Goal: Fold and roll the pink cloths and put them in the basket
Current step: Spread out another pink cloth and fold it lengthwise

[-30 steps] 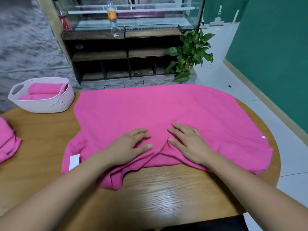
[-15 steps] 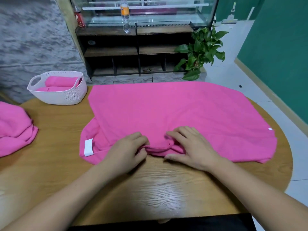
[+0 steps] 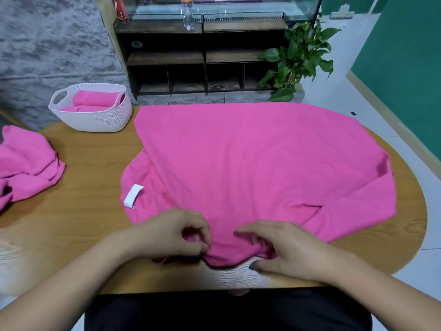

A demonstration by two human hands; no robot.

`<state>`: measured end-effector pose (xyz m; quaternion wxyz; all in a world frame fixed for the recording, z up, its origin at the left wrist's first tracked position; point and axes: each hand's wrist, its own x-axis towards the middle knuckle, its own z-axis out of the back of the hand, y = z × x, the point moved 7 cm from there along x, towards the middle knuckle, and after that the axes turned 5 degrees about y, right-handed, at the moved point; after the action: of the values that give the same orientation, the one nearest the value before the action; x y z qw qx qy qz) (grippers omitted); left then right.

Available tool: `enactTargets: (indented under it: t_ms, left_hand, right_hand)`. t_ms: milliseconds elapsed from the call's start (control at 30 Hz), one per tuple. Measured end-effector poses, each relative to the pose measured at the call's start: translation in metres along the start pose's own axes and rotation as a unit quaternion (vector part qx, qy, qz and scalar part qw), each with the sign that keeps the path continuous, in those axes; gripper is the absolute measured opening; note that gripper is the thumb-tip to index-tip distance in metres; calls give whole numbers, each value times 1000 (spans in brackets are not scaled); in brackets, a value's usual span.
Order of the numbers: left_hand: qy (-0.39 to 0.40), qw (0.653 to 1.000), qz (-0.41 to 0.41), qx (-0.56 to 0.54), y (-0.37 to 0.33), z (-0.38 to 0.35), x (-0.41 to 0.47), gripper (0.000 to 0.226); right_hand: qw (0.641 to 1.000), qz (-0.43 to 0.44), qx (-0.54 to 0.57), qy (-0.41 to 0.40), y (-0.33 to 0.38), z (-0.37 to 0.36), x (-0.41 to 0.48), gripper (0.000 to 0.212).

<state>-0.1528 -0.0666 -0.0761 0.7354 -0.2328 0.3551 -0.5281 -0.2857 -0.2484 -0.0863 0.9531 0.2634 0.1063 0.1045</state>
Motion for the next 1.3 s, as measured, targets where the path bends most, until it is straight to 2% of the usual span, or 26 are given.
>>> enactTargets:
  t_ms: [100, 167, 267, 367, 467, 567, 633, 667, 733, 800, 867, 933, 1000, 1133, 1300]
  left_hand:
    - [-75, 993, 5, 88, 13, 11, -4, 28]
    - [-110, 984, 30, 134, 24, 19, -9, 38]
    - [-130, 979, 68, 143, 34, 21, -16, 37]
    - [-112, 980, 107, 124, 36, 12, -20, 31]
    - [-104, 978, 127, 125, 37, 7, -24, 27]
    - [-85, 984, 142, 60, 39, 5, -33, 21]
    - [-114, 981, 151, 29, 43, 13, -41, 19]
    - [-156, 975, 153, 31, 47, 23, -47, 18]
    - [-257, 952, 145, 80, 61, 49, -61, 13]
    - [-309, 926, 154, 156, 81, 67, -74, 14]
    - [-297, 914, 187, 204, 105, 70, -83, 32]
    - [-265, 918, 210, 207, 119, 63, -91, 54]
    - [-249, 922, 209, 210, 121, 53, -98, 65]
    - [-246, 908, 231, 248, 125, 42, -116, 70]
    - [-279, 890, 261, 250, 117, 31, -142, 68]
  right_hand:
    - [999, -8, 30, 42, 11, -5, -6, 77]
    - [994, -22, 70, 79, 17, -4, -7, 70]
    - [987, -28, 114, 112, 25, 1, 1, 54]
    - [990, -22, 126, 66, 24, 11, 22, 37]
    - [997, -4, 73, -24, 21, 24, 53, 24]
    - [994, 25, 18, -101, 19, 30, 92, 18]
    - [991, 38, -26, -126, 16, 29, 121, 25]
    - [989, 41, -50, -134, 15, 28, 134, 31]
    - [986, 32, -80, -140, 12, 26, 157, 39]
    - [987, 14, -90, -136, 10, 21, 174, 47]
    - [987, -3, -97, -128, 5, 14, 184, 55]
    - [988, -19, -105, -116, -1, 6, 189, 60]
    - [987, -30, -114, -111, -4, 1, 190, 62]
    - [985, -34, -119, -120, -4, 0, 188, 63]
    - [984, -39, -121, -124, -4, 2, 185, 62]
